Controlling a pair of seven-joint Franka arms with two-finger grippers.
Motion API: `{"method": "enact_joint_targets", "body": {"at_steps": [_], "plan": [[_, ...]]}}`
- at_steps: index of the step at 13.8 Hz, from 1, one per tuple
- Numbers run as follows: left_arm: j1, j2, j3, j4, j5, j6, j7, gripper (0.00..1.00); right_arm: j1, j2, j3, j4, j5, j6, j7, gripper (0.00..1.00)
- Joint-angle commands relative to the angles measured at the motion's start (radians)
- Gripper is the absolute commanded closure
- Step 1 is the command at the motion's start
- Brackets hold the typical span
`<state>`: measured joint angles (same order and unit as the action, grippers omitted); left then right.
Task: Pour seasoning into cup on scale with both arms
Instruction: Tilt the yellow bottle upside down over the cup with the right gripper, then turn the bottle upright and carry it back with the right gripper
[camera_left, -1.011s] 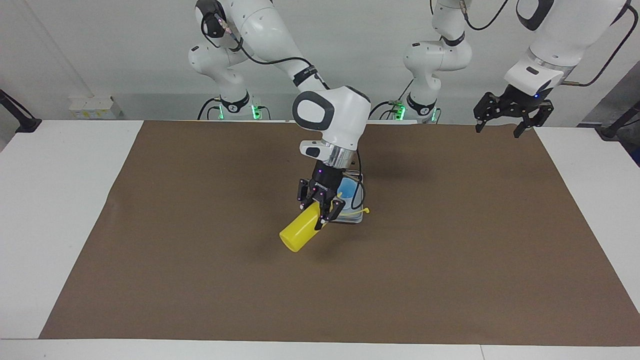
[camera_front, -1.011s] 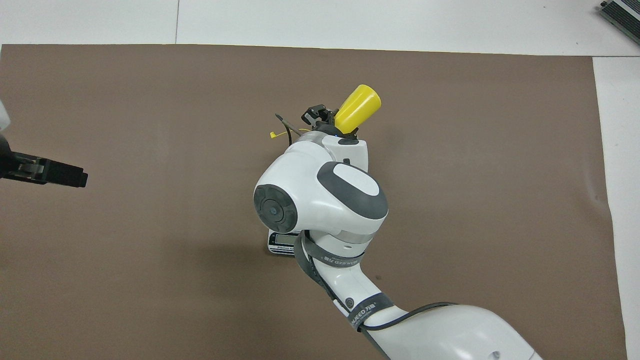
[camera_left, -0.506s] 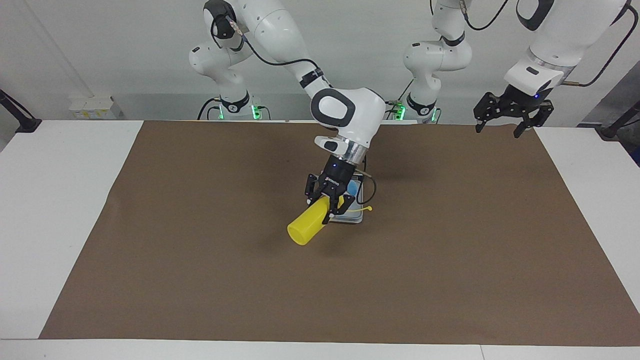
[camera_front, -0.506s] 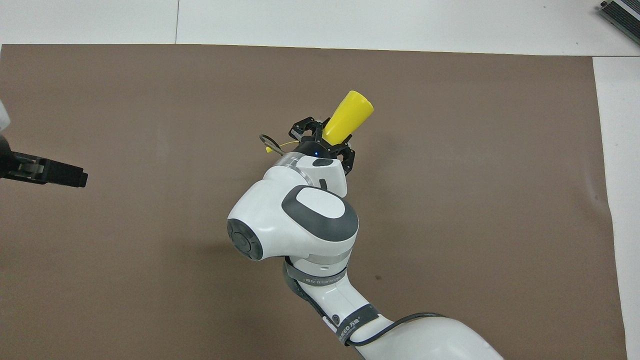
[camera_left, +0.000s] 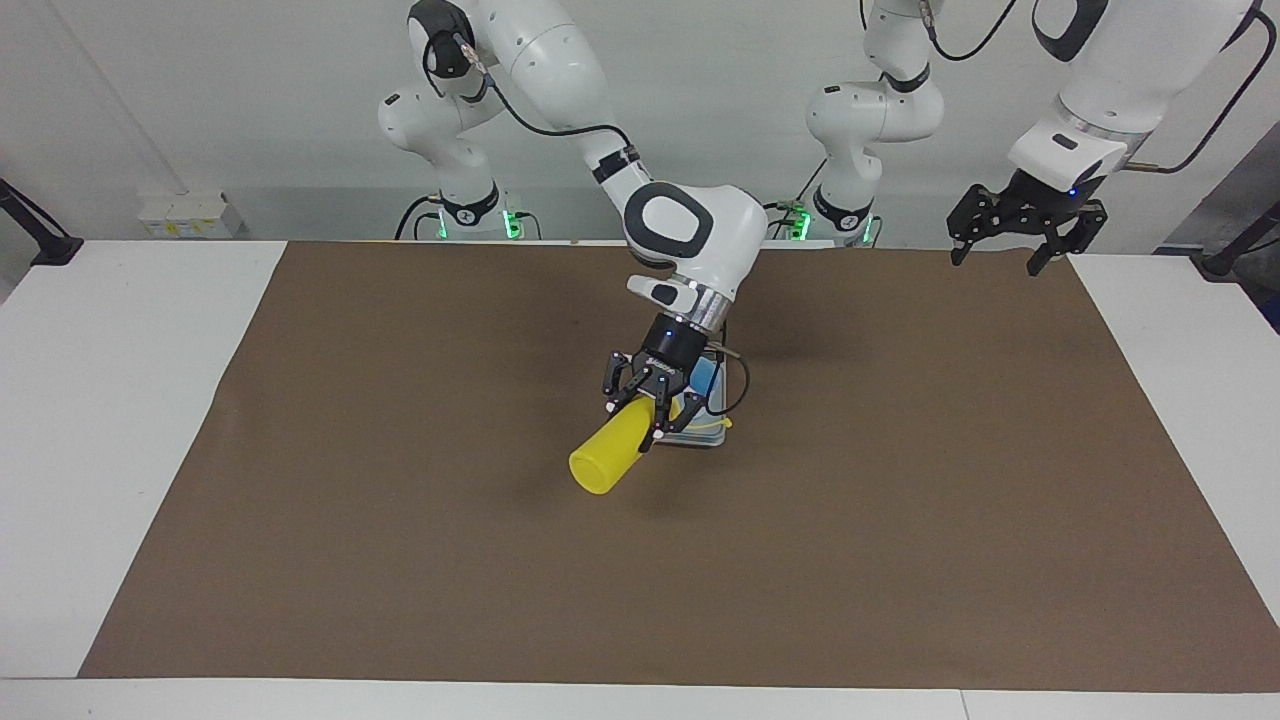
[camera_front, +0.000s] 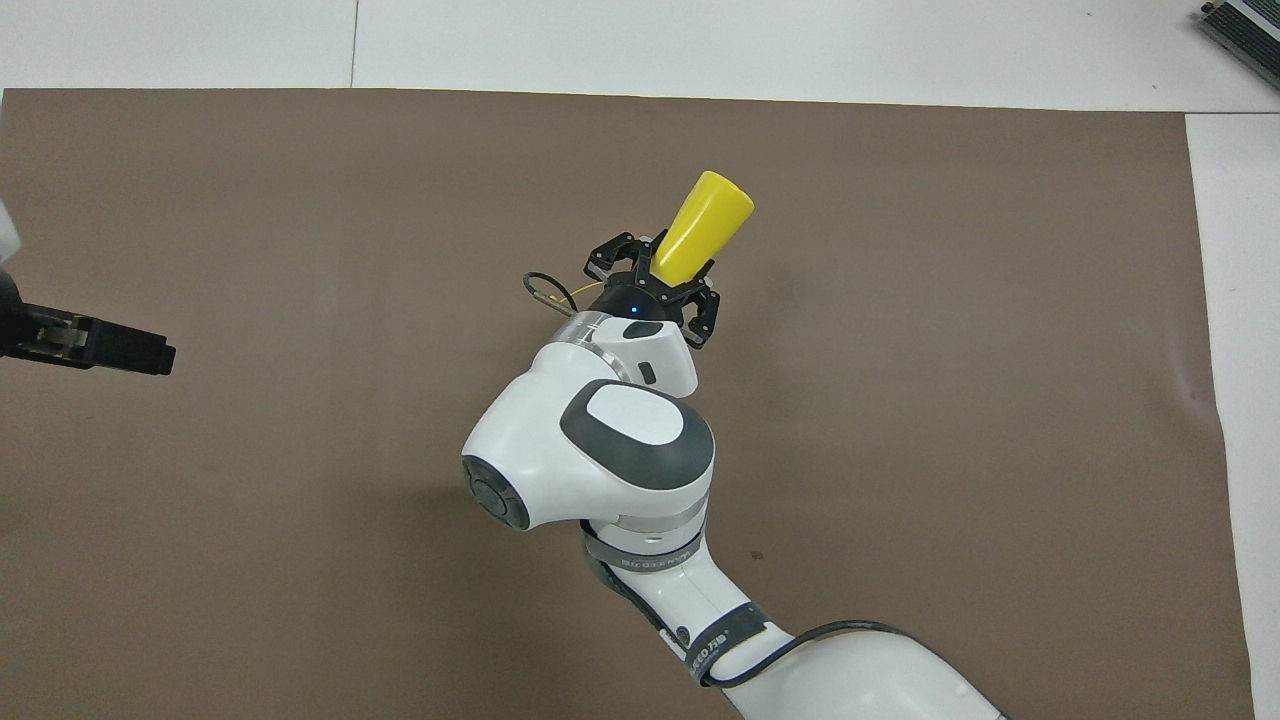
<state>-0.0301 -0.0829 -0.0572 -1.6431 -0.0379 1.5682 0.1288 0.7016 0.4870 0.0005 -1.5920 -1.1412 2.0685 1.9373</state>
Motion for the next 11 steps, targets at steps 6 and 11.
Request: {"method": "enact_joint_targets", "body": {"at_steps": [6,11], "plan": [[0.016,-0.026,-0.007,-0.021,-0.013,-0.011,0.011,0.0,0.015,-0.018,0.003,-0.014,-0.029,-0.01,0.025,1.0],[0.018,-0.026,-0.007,-0.021,-0.013,-0.011,0.011,0.0,0.009,-0.044,0.004,-0.009,0.11,-0.011,0.038,1.0]]}}
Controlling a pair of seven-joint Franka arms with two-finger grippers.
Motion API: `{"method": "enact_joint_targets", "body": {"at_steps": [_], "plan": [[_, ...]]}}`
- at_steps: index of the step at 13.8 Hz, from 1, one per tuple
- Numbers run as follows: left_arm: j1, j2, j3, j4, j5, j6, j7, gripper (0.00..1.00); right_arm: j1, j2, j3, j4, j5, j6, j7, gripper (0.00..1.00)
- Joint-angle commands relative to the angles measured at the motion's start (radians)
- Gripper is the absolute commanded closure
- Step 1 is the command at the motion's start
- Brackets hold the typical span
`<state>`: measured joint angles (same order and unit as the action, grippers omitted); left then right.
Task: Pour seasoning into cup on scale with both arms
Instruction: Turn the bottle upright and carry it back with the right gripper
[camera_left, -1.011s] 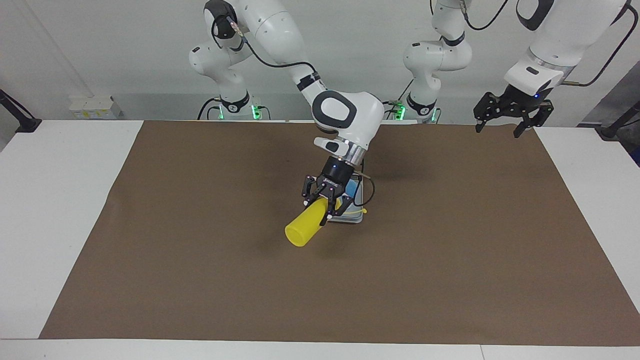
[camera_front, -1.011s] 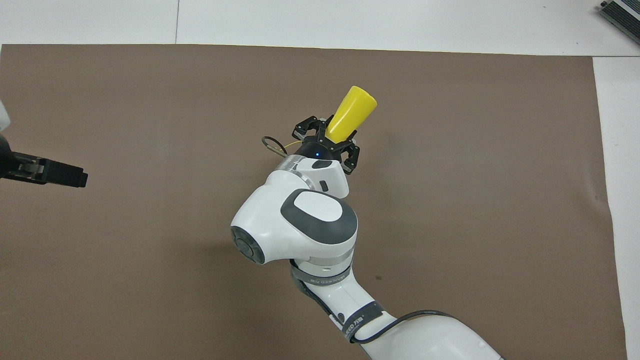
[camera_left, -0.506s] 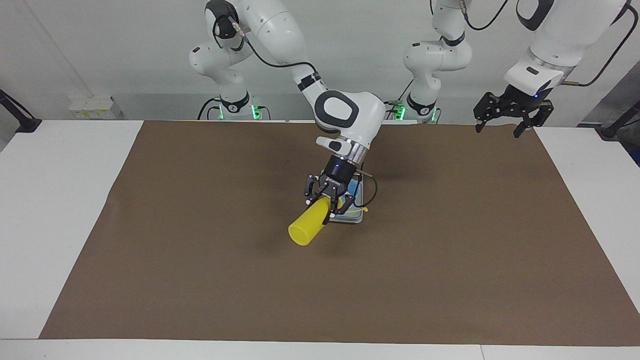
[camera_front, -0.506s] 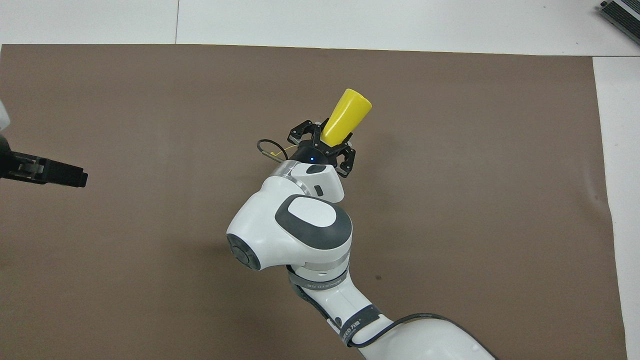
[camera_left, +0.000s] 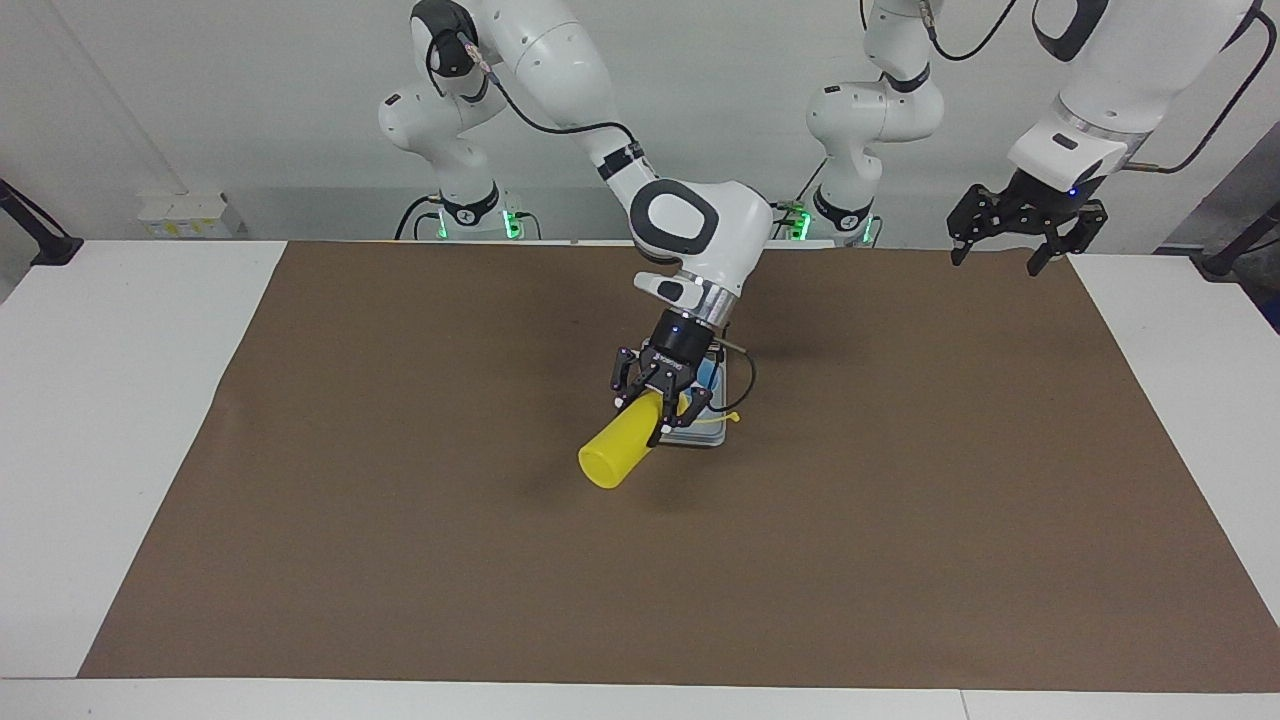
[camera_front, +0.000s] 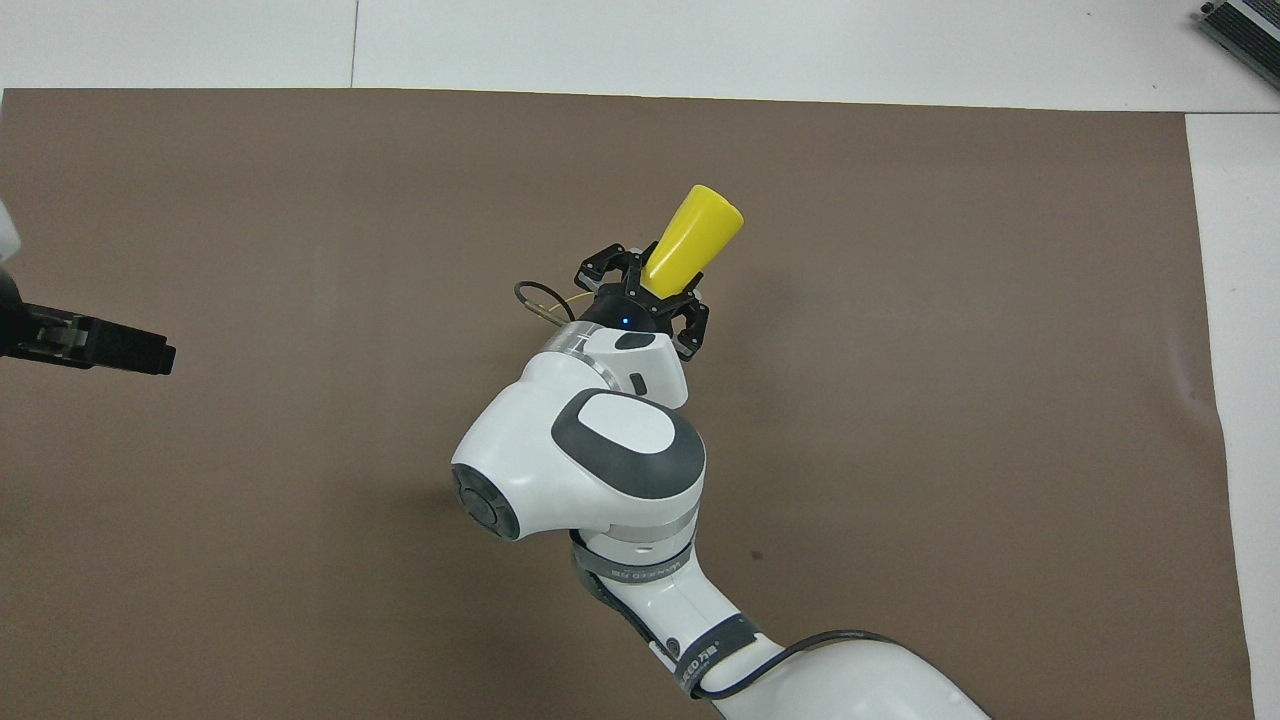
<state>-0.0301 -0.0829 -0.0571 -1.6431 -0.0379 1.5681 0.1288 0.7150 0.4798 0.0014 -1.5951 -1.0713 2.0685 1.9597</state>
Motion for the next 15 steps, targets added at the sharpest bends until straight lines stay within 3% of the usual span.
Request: {"method": "enact_joint_targets", "body": {"at_steps": [1,10,15], "plan": [[0.016,-0.025,-0.007,-0.02,-0.013,-0.011,0.011,0.0,-0.014,-0.05,0.003,-0.009,0.088,-0.004,0.015,1.0],[0.018,-0.026,-0.007,-0.02,-0.013,-0.011,0.011,0.0,-0.161,-0.178,0.005,-0.02,0.583,0.007,-0.013,1.0],[0.018,-0.026,-0.007,-0.021,-0.013,-0.011,0.011,0.0,-0.253,-0.227,0.005,-0.022,0.827,-0.057,-0.076,1.0]]}}
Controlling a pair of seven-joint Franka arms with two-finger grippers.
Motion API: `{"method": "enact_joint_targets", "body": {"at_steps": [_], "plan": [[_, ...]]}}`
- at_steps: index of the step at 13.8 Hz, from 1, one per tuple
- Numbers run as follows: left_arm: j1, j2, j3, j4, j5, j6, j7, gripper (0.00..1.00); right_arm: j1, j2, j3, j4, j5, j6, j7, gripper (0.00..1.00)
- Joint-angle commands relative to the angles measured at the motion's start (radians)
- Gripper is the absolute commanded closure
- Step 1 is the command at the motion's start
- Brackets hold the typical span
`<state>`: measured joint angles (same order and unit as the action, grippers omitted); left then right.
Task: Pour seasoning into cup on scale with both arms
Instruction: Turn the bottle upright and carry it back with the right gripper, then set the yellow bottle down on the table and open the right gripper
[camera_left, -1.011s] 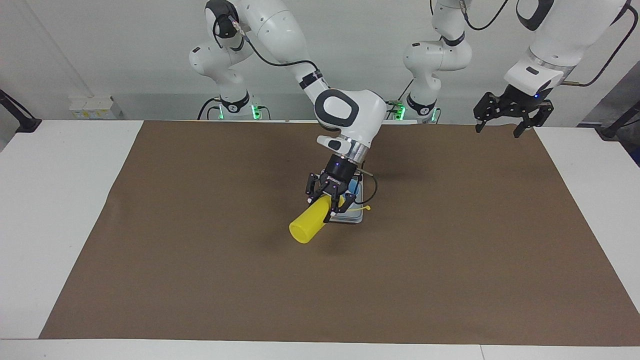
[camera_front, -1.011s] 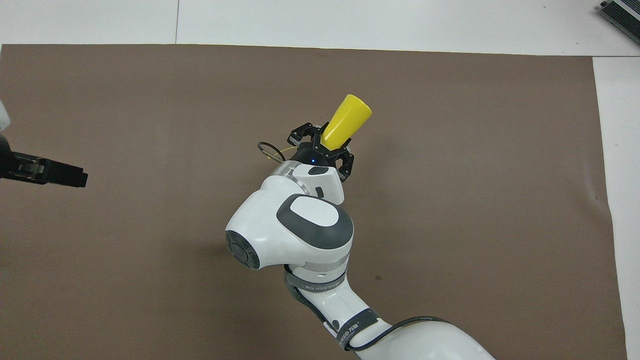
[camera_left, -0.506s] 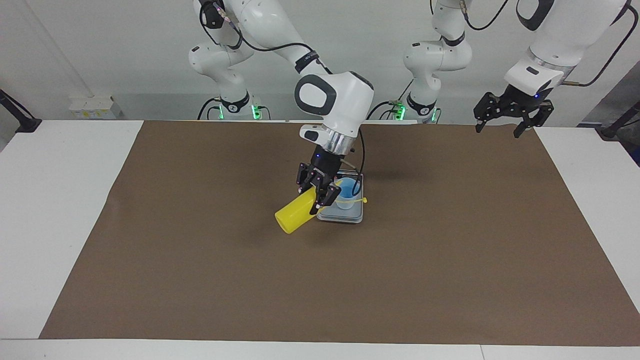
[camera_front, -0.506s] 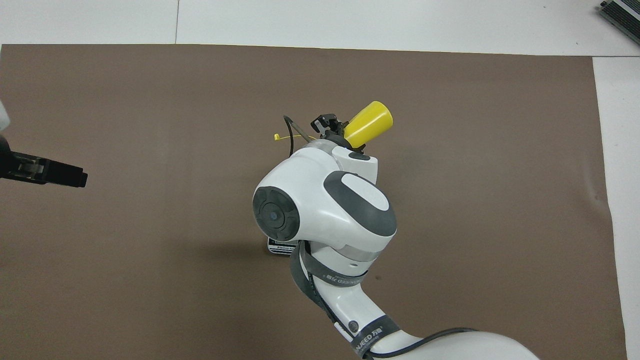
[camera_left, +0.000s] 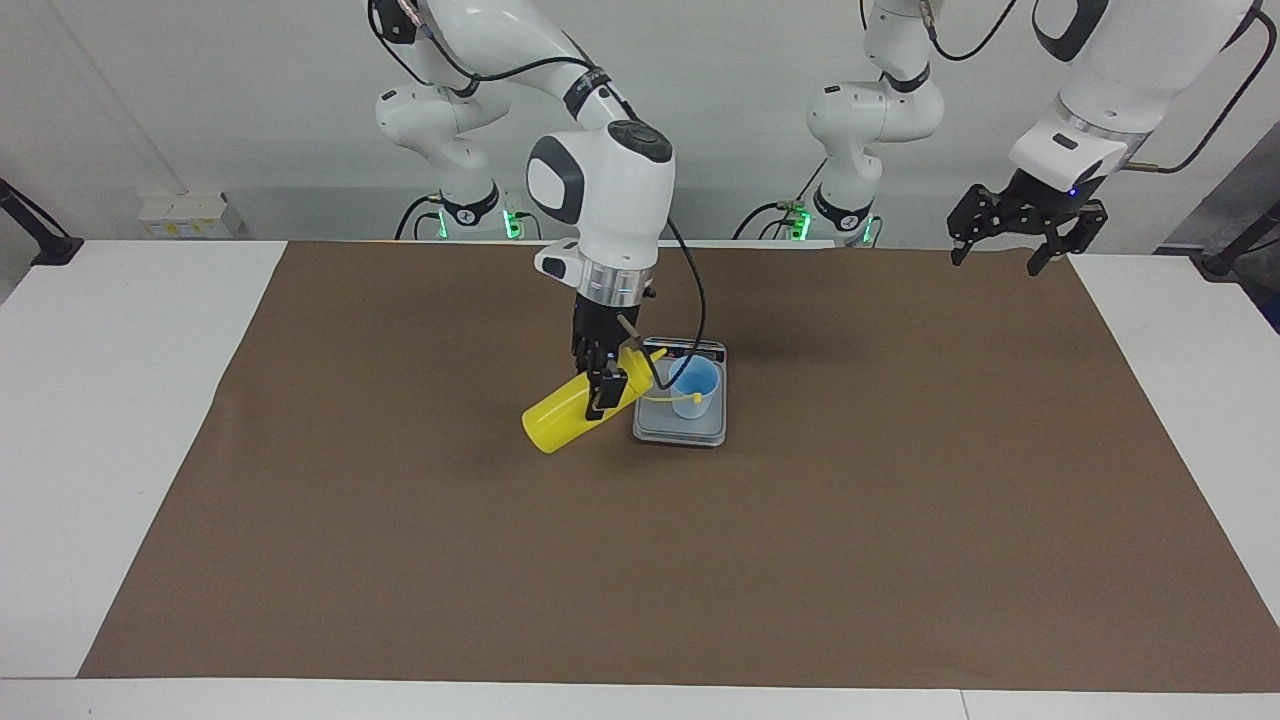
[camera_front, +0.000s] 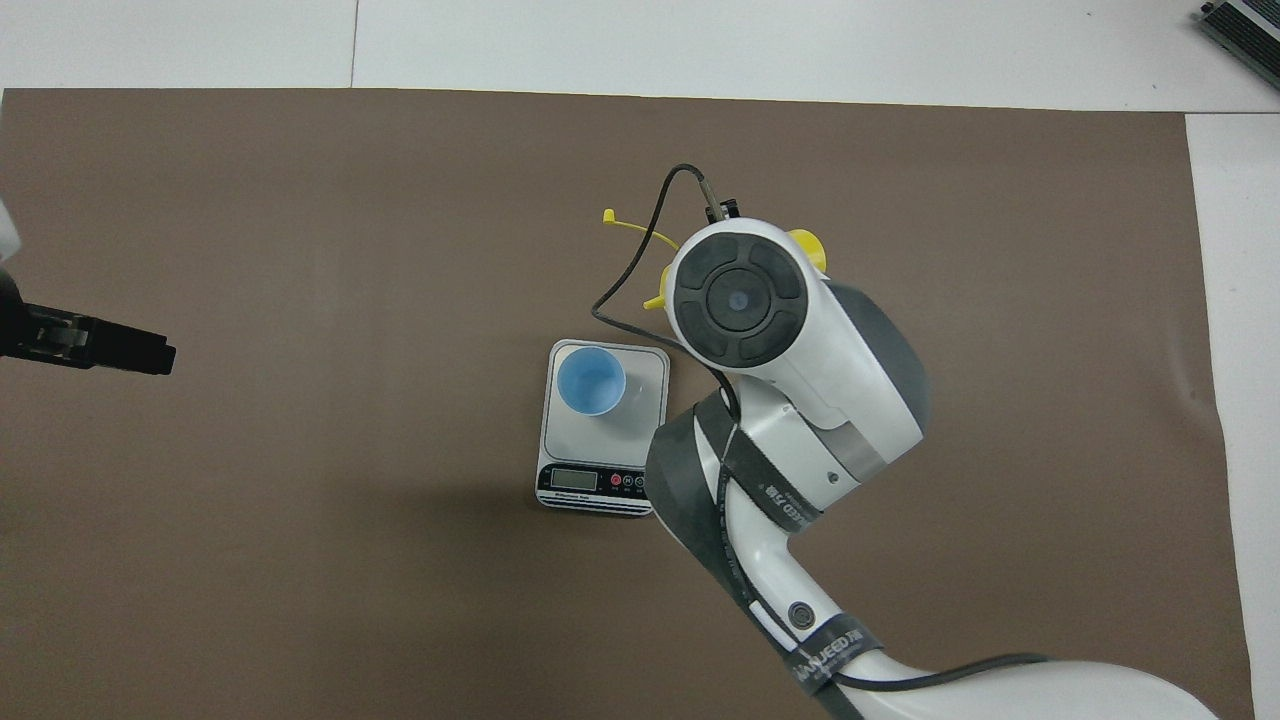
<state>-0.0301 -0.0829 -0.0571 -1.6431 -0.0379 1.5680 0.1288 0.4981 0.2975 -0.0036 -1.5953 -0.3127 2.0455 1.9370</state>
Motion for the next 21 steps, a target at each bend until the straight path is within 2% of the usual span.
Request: {"method": "enact_joint_targets", "body": {"at_steps": [1,2,4,7,9,12,16,21], "plan": [[0.018,-0.026,-0.009,-0.02,-0.013,-0.011,0.011,0.0,-0.062,-0.049,0.008,-0.02,0.167,-0.051,-0.097,1.0],[0.018,-0.026,-0.007,-0.02,-0.013,-0.011,0.011,0.0,-0.094,-0.057,0.008,-0.02,0.258,-0.062,-0.127,1.0],[0.016,-0.026,-0.007,-0.021,-0.013,-0.011,0.011,0.0,-0.144,-0.061,0.008,-0.022,0.34,-0.12,-0.186,1.0],[0.016,-0.026,-0.009,-0.021,-0.013,-0.011,0.011,0.0,-0.214,-0.061,0.008,-0.031,0.499,-0.136,-0.252,1.0],[0.016,-0.026,-0.009,-0.02,-0.013,-0.011,0.011,0.0,-0.28,-0.078,0.008,-0.075,0.601,-0.145,-0.355,1.0],[0.018,-0.026,-0.007,-0.021,-0.013,-0.013,0.011,0.0,-0.433,-0.089,0.008,-0.152,0.841,-0.186,-0.574,1.0],[0.016,-0.026,-0.007,-0.021,-0.013,-0.011,0.011,0.0,-0.553,-0.049,0.008,-0.166,0.937,-0.276,-0.714,1.0],[0.016,-0.026,-0.007,-0.021,-0.013,-0.011,0.011,0.0,-0.648,-0.031,0.008,-0.247,1.021,-0.289,-0.884,1.0]]}}
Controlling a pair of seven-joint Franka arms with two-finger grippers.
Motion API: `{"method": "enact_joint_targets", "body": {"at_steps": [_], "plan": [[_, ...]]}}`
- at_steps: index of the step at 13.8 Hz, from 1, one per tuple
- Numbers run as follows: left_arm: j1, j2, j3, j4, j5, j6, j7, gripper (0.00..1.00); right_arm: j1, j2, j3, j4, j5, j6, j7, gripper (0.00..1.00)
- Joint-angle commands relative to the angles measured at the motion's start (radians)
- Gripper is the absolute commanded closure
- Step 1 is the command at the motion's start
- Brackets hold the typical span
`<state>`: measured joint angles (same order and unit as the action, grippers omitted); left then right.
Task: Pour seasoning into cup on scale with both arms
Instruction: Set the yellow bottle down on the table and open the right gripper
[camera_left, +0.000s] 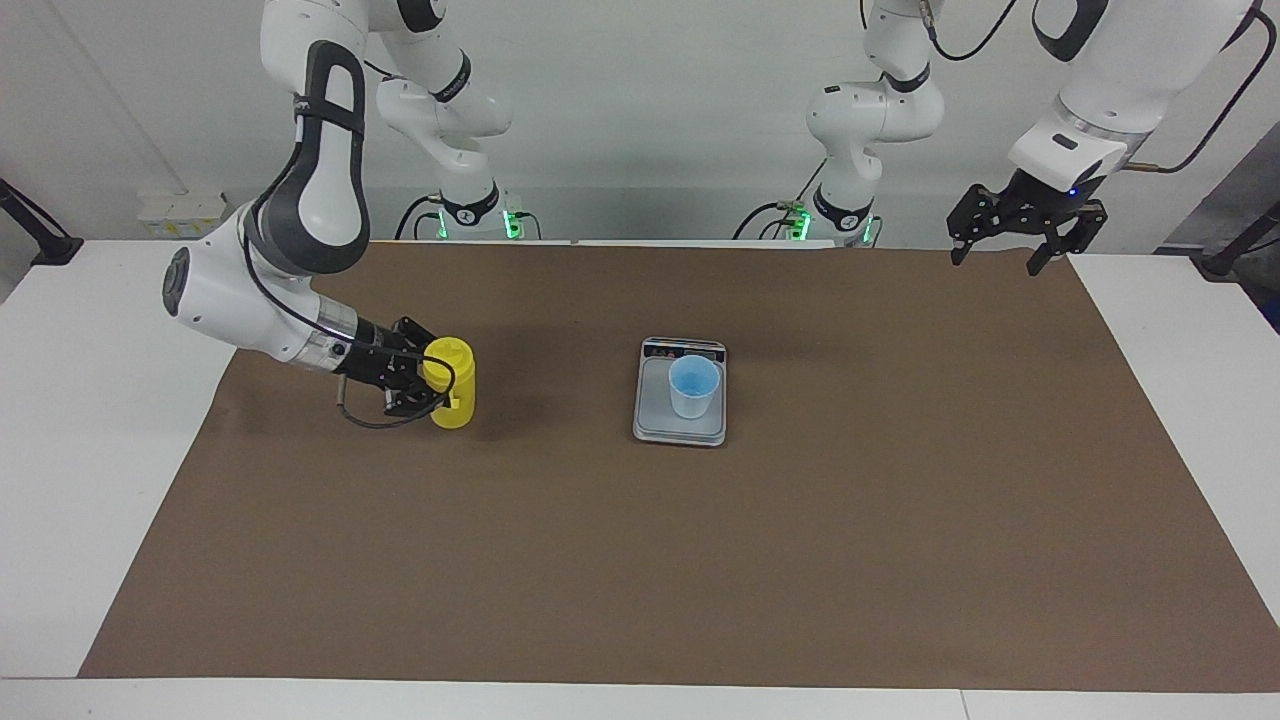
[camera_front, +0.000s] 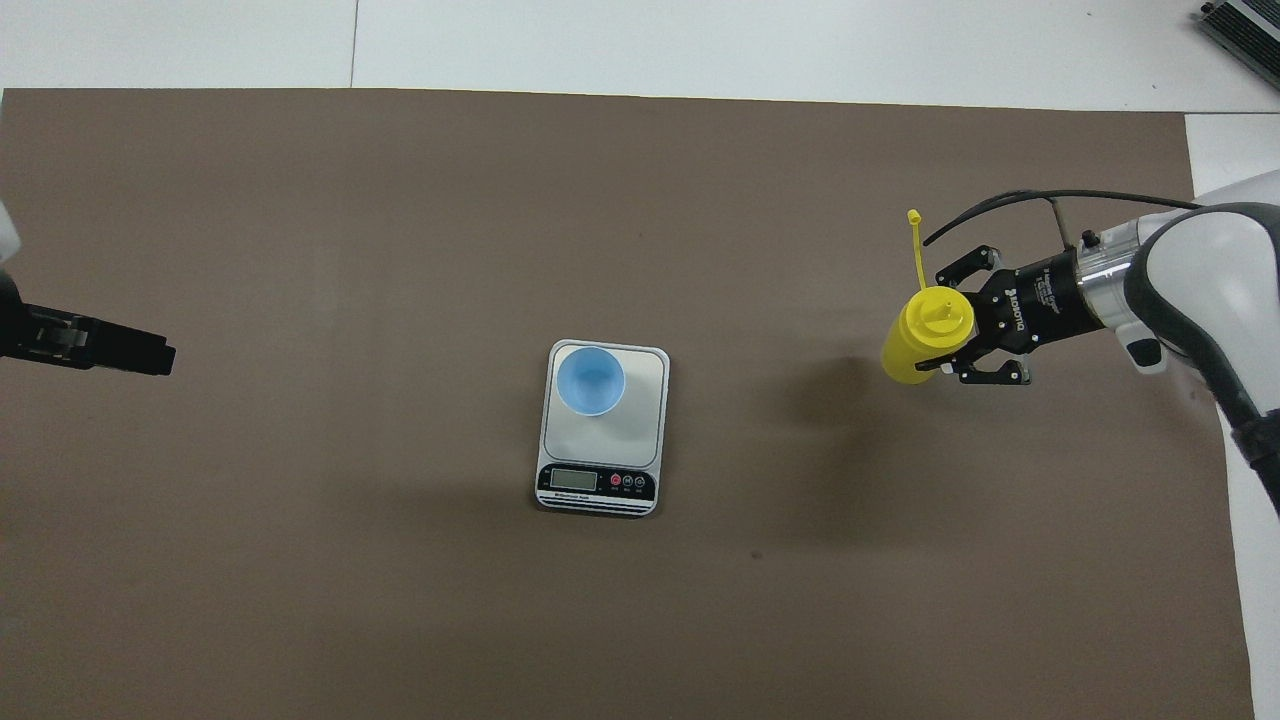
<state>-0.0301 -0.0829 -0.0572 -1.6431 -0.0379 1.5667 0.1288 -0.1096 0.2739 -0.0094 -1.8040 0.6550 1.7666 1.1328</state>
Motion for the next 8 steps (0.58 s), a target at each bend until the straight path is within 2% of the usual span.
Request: {"method": "enact_joint_targets", "body": {"at_steps": [1,5,6,7,8], "plan": [[0.016,-0.026,-0.009,-0.021,-0.013,-0.01,0.011,0.0,-0.064,-0.001,0.014,-0.067,0.077,-0.01,-0.153,1.0],[0.018,-0.026,-0.007,-0.021,-0.013,-0.01,0.011,0.0,-0.087,0.001,0.011,-0.11,0.087,-0.01,-0.281,1.0],[0.016,-0.026,-0.009,-0.02,-0.013,-0.01,0.011,0.0,-0.085,-0.007,0.009,-0.138,0.087,0.005,-0.336,0.43],[0.016,-0.026,-0.007,-0.021,-0.013,-0.01,0.011,0.0,-0.085,-0.008,0.008,-0.15,0.08,0.019,-0.344,0.1],[0.018,-0.026,-0.007,-0.021,-0.013,-0.01,0.011,0.0,-0.084,-0.01,0.008,-0.152,0.072,0.036,-0.341,0.0]]}}
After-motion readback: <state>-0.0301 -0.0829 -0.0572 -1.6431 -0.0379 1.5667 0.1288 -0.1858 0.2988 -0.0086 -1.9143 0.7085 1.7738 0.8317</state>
